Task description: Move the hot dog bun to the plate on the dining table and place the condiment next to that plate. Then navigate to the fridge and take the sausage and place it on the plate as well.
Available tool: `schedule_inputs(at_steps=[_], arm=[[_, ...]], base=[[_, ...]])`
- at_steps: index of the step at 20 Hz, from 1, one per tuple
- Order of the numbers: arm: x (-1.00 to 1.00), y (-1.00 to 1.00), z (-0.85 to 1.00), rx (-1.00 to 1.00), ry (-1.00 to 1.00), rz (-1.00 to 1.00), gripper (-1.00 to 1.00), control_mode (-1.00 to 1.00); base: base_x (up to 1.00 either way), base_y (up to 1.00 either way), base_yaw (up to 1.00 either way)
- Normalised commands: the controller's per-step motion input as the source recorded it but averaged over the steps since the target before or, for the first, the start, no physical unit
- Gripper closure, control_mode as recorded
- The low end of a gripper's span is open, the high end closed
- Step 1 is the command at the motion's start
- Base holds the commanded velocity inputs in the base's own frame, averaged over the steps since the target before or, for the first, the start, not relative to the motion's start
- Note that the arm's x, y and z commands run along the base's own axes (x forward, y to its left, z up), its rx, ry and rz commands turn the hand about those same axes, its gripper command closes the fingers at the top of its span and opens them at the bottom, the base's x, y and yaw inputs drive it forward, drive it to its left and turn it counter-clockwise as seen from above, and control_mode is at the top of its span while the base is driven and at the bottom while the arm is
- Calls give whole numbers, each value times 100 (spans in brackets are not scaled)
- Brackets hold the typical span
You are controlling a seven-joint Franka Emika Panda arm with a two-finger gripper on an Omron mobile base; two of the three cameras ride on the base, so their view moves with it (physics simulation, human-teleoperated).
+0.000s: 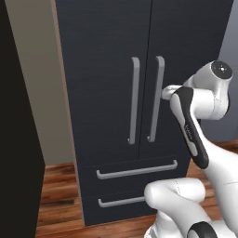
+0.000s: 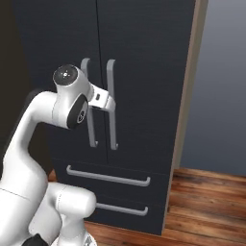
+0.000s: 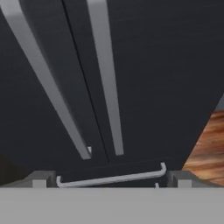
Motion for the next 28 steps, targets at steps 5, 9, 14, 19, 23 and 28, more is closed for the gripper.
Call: schedule_inputs(at_steps=[5,9,14,19,23,28], arm=[[62,0,-20,-1,0,0,-100,-100],[62,0,-23,0,0,0,-100,-100],[57,0,-25,0,-1,0,-100,-100],[41,0,-27,-2,-8,0,-100,-100],[43,0,-19,-2,-4,0,-100,-100],[50,0,-10,0,0,0,-100,-100]], base=[[0,0,0],[0,0,0],[0,0,0],[0,0,0],[0,0,0],[0,0,0]])
